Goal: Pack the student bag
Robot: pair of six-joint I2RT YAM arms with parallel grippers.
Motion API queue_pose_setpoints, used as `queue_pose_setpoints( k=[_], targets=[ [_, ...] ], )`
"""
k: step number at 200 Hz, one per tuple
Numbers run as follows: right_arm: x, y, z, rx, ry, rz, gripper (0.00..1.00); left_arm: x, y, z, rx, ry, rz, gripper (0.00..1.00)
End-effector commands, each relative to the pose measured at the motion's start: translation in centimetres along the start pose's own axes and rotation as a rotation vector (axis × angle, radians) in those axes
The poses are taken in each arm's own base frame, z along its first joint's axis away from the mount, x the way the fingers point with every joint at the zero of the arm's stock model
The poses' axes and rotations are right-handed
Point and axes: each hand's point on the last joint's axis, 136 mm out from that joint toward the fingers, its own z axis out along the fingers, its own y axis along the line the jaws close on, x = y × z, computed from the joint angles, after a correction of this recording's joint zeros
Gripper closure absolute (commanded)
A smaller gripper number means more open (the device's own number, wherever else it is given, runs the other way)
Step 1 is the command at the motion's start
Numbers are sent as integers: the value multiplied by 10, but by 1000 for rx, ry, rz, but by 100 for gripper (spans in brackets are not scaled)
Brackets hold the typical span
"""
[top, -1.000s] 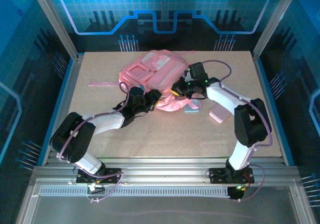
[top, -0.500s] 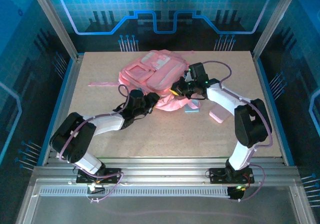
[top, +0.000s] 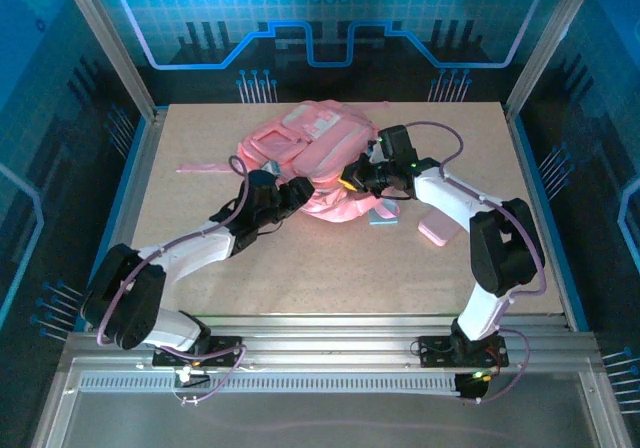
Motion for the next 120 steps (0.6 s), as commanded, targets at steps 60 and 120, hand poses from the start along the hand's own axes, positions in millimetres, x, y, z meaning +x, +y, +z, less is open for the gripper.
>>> queue_pose_setpoints(
  k=[60,120],
  targets=[
    [-1,68,-28,-198,-14,-168,100,0,-20,40,221,160,163,45],
    [-2,63,-21,-186,-3,-161,100,24,-56,38,380,256,165,46]
  ],
)
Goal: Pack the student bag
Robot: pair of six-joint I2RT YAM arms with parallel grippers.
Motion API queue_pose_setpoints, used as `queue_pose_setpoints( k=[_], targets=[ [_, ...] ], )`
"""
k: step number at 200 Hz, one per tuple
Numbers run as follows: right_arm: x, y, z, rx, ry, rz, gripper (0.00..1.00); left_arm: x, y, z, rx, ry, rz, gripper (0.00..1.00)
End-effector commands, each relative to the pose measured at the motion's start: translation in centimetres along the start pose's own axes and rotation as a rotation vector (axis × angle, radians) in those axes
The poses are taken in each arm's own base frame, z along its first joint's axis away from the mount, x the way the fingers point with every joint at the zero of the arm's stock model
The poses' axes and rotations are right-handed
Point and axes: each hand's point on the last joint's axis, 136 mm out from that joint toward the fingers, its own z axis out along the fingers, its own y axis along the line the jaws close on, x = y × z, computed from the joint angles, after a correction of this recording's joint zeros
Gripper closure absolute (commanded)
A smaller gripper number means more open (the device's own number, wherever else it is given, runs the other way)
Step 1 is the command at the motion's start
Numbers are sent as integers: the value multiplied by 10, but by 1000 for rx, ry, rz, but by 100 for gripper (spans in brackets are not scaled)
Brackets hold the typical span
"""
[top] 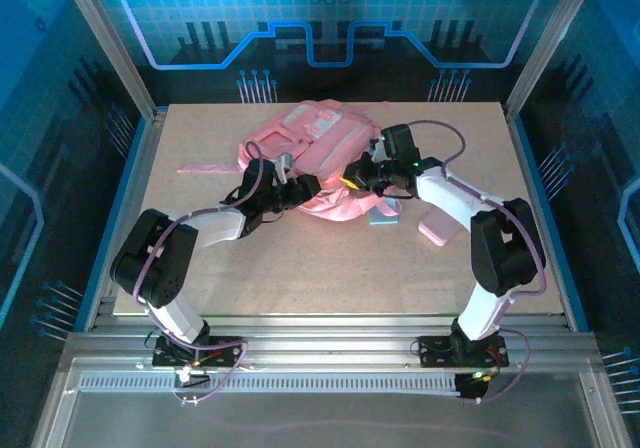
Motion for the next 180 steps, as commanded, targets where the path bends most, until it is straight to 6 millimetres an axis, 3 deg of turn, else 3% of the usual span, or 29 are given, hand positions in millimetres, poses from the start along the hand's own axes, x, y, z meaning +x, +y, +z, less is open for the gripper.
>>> queue_pose_setpoints(
  k=[1,36,82,125,180],
  targets=[
    [1,64,-17,-176,-1,-145,100,8,-64,2,235,63,65,46],
    [0,60,-14,-175,2,-136,100,20,-84,-2,300,117,65,47],
    [-1,62,-16,-175,-1,-138,100,38,-86,-7,278,180,71,48],
    [-2,61,-15,-178,-4,-132,100,53,-71,-12,192,220,144,54],
    [-1,62,-15,-175,-1,-130,100,51,-63,-4,152,226,185,67]
  ],
)
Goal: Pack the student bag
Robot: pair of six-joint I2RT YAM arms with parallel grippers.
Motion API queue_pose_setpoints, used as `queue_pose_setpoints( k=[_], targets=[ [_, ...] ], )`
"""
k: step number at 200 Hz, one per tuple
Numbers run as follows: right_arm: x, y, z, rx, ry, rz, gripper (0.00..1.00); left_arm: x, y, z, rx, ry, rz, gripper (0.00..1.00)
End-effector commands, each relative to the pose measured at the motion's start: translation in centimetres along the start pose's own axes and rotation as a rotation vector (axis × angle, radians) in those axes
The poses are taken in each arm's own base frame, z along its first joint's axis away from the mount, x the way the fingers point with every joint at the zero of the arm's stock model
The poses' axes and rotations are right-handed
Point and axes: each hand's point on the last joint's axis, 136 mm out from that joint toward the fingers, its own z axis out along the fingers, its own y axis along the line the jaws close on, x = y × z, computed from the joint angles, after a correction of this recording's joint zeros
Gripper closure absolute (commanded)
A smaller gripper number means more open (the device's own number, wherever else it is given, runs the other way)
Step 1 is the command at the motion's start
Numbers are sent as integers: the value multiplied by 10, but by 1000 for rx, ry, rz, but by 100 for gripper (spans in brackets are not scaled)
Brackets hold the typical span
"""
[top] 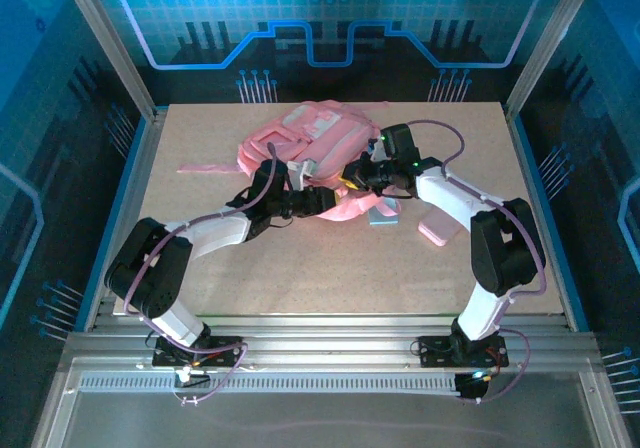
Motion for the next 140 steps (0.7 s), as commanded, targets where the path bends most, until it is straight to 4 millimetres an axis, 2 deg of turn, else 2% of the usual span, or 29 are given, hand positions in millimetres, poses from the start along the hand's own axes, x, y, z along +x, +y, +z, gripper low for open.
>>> queue_pose_setpoints(
  k=[1,25,46,65,106,140],
  targets=[
    [-2,58,-14,-158,-9,-127,100,-1,-7,2,11,32,52,67],
    [-2,59,-15,-157,-13,-130,100,-2,3,1,-46,30,51,66],
    [-3,57,-15,-151,-16,-126,100,-4,9,-3,-96,9,33,52],
    [-3,58,-13,-152,-13,-127,100,-10,12,-5,-117,-32,-6,46],
    [-1,61,-10,-160,-4,-127,100,-19,22,2,-154,-66,-55,48],
    [-1,62,-14,-158,-13,-132,100,-18,33,6,-207,-47,-46,52]
  ],
)
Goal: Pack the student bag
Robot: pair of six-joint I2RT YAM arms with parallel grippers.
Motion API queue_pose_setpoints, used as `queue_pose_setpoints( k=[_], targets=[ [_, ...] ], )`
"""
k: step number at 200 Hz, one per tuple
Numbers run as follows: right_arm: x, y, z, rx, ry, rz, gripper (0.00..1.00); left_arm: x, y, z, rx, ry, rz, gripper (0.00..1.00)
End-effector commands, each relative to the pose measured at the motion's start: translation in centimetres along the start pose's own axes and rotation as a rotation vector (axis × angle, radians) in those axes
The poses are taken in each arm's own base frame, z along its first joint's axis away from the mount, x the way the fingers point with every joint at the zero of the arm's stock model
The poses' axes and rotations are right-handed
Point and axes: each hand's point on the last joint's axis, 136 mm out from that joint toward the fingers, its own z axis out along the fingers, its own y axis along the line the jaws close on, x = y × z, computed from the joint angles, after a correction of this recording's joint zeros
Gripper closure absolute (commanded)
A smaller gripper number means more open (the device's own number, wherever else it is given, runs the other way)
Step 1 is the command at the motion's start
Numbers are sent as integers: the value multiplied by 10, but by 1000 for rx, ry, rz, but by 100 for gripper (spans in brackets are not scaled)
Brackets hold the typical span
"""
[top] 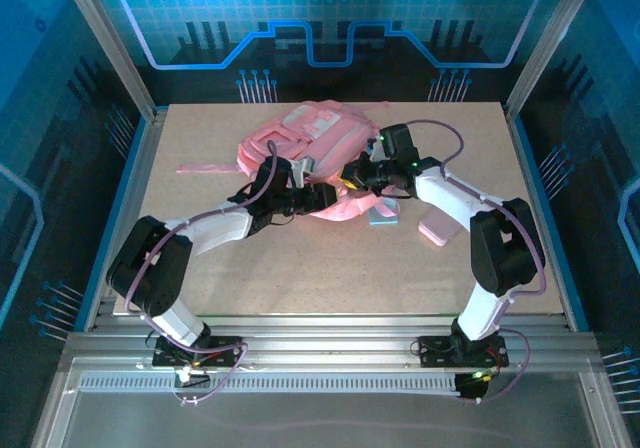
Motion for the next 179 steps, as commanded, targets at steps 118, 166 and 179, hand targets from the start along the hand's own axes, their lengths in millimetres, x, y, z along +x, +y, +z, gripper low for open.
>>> queue_pose_setpoints(
  k=[118,166,179],
  targets=[
    [-9,54,-20,-159,-26,-102,100,2,41,12,-156,15,21,100],
    [-15,43,-23,-134,-36,-92,100,12,72,-44,-328,149,-37,100],
    [-15,42,-21,-134,-33,-90,100,13,81,-55,-399,177,-13,100]
  ],
)
